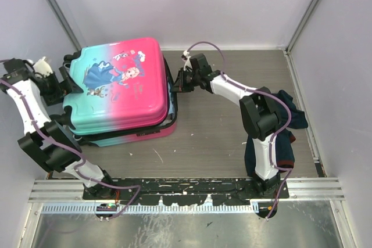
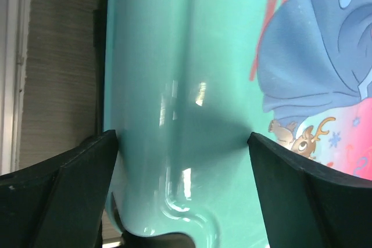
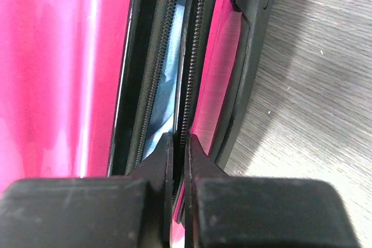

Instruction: Pack the luggage

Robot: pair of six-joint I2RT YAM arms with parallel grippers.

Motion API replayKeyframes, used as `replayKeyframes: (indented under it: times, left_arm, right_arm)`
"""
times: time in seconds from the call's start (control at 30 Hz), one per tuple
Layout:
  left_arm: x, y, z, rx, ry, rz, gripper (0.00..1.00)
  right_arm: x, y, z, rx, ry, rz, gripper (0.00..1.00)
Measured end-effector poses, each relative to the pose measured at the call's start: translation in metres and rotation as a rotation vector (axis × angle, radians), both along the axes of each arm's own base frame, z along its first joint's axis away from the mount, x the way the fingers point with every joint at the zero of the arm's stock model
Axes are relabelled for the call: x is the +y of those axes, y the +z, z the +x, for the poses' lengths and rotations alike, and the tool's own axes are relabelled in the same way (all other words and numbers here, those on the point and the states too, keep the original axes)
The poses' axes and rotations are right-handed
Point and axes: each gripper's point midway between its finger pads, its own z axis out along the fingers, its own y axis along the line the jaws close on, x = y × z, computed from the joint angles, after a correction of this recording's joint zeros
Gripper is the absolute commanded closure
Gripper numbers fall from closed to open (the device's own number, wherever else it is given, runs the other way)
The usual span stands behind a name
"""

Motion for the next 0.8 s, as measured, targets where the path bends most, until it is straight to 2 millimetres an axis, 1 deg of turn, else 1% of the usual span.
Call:
replayKeyframes:
  times: [0.07,0.17,0.27,0.3,0.4,0.47,0.53,0.67,0.7,0.73,0.77,0.8]
  left_arm:
    - [-0.016,0.000,0.006,-0.009,-0.047,0.003,0.10]
    - [-0.029,0.003,0.009,-0.009,-0.069,0.021,0.10]
    - [-0.045,0.003,0.013,0.001,-0.089,0.032,0.10]
    - [-0.054,0.003,0.016,0.004,-0.105,0.036,0.10]
    - [-0.088,0.003,0.026,-0.004,-0.168,0.037,0.10]
    - [-0.110,0.004,0.033,-0.017,-0.216,0.028,0.10]
    - [-0.138,0.005,0.041,-0.037,-0.280,0.016,0.11]
    - [-0.183,0.004,0.051,-0.058,-0.407,-0.021,0.11]
    - [-0.193,0.005,0.052,-0.060,-0.436,-0.027,0.11]
    - [-0.203,0.005,0.054,-0.063,-0.468,-0.030,0.11]
    - [-0.212,0.006,0.056,-0.065,-0.494,-0.033,0.11]
    - [-0.219,0.006,0.056,-0.068,-0.515,-0.036,0.10]
  right_arm:
    - [-0.005,0.000,0.004,0.000,-0.026,-0.013,0.99]
    - [-0.009,0.000,0.007,0.001,-0.046,-0.018,0.99]
    - [-0.022,0.000,0.017,-0.003,-0.083,-0.017,0.99]
    - [-0.029,-0.001,0.020,-0.005,-0.099,-0.015,0.99]
    - [-0.059,0.000,0.032,-0.007,-0.163,-0.016,0.99]
    - [-0.084,0.000,0.041,-0.009,-0.213,-0.026,0.99]
    - [-0.112,0.000,0.049,-0.016,-0.268,-0.039,0.99]
    - [-0.163,0.000,0.054,-0.025,-0.358,-0.061,0.99]
    - [-0.173,0.000,0.054,-0.024,-0.376,-0.065,0.95]
    - [-0.183,0.000,0.052,-0.024,-0.388,-0.066,0.89]
    - [-0.191,0.001,0.050,-0.024,-0.397,-0.068,0.78]
    - [-0.197,0.001,0.048,-0.025,-0.403,-0.068,0.70]
